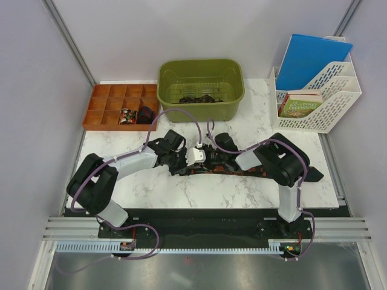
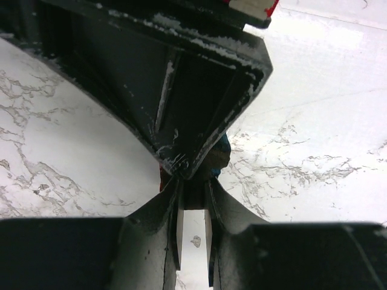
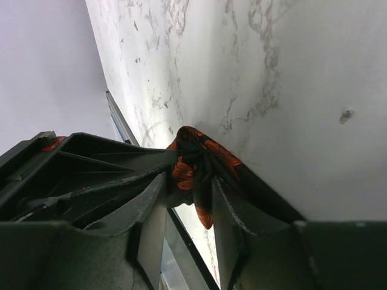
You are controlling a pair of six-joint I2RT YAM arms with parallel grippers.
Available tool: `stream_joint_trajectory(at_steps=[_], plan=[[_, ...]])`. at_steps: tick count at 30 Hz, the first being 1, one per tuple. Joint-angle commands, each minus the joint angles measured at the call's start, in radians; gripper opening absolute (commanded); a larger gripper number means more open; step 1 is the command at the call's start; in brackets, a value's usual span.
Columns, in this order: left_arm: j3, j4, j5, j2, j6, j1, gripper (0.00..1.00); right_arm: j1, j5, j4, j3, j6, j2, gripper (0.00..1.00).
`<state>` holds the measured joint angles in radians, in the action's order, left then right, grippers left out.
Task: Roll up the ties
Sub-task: Roll the tie at the center of the board.
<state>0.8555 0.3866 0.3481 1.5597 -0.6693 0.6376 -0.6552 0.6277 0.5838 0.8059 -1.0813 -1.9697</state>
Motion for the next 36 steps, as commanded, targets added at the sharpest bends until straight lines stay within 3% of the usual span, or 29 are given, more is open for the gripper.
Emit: stream_joint_trajectory(at_steps=[1, 5, 10, 14, 20, 26, 36], plan=[[0.034, -0.006, 0.017, 0.019, 0.013, 0.019, 0.23, -0.015, -0.006, 0.014, 0.018, 0.009, -0.029, 0.38], [0.04, 0.001, 0.018, 0.019, 0.036, 0.019, 0.29, -0.012, 0.0, 0.005, 0.03, 0.014, -0.049, 0.22], [0.019, 0.034, 0.054, -0.03, 0.033, -0.002, 0.49, -0.009, 0.009, 0.002, 0.033, 0.02, -0.07, 0.01], [-0.004, 0.047, 0.142, -0.093, 0.023, -0.059, 0.61, -0.001, 0.02, 0.027, 0.027, 0.023, -0.075, 0.0], [-0.036, 0.047, 0.21, -0.092, -0.047, -0.157, 0.65, 0.012, 0.043, 0.086, 0.012, 0.008, -0.098, 0.0], [-0.062, 0.057, 0.246, -0.067, -0.154, -0.158, 0.68, 0.034, 0.064, 0.171, -0.007, -0.037, -0.135, 0.0], [-0.013, -0.006, 0.226, 0.008, -0.095, -0.145, 0.71, 0.04, 0.087, 0.467, -0.076, -0.169, -0.192, 0.0]])
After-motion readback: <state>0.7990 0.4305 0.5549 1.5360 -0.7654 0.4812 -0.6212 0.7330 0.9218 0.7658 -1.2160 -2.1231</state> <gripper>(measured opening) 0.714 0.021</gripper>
